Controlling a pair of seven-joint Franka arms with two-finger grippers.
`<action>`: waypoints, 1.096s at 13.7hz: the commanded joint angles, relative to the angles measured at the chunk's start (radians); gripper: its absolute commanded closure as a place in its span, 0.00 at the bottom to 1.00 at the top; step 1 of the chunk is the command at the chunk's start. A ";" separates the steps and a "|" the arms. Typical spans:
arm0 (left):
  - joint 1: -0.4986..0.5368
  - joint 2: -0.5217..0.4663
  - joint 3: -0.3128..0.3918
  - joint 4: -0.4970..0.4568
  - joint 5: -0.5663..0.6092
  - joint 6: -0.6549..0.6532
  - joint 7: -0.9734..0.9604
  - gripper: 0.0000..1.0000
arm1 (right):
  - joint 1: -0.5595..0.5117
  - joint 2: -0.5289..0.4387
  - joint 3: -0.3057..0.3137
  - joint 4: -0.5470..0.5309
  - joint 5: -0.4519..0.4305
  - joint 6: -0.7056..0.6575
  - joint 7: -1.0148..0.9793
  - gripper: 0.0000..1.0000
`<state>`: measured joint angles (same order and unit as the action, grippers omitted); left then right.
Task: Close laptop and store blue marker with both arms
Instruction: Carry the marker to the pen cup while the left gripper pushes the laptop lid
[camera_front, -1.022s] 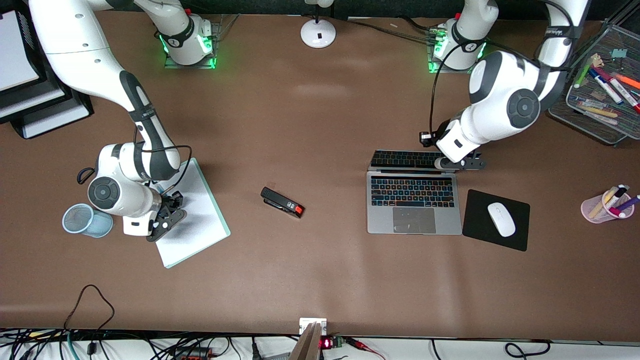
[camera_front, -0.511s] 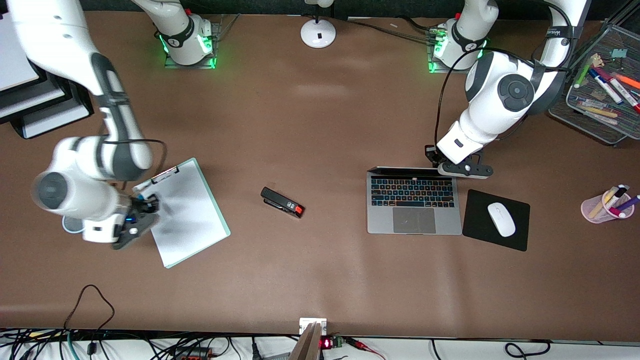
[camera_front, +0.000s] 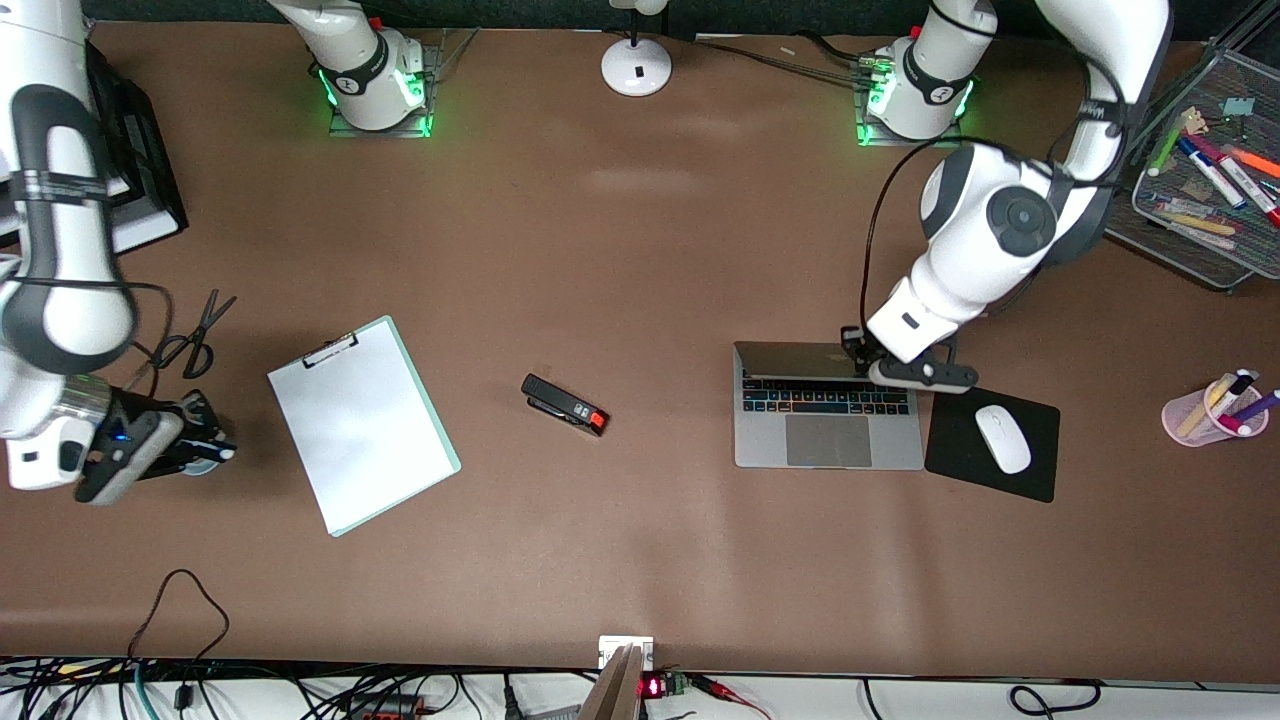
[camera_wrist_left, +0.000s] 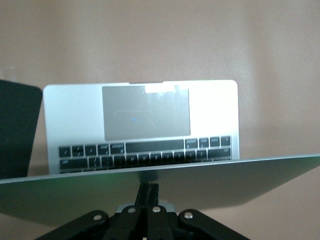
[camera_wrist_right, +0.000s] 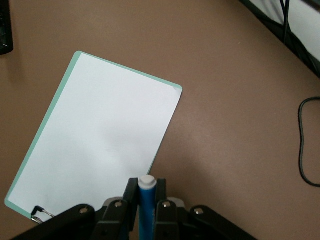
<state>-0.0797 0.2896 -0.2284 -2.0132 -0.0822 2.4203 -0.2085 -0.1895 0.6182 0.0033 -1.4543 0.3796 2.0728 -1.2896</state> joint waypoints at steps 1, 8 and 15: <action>0.008 0.112 -0.003 0.129 0.024 -0.003 0.005 1.00 | -0.039 0.049 0.014 0.064 0.048 -0.013 -0.088 1.00; 0.009 0.305 -0.002 0.253 0.022 0.103 -0.005 1.00 | -0.071 0.054 0.009 0.121 0.042 -0.042 -0.102 1.00; 0.004 0.414 0.003 0.295 0.024 0.151 0.000 1.00 | -0.215 0.080 0.026 0.121 0.280 -0.132 -0.333 1.00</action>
<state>-0.0749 0.6717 -0.2238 -1.7467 -0.0821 2.5508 -0.2086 -0.3417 0.6848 0.0049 -1.3606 0.5886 2.0057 -1.5600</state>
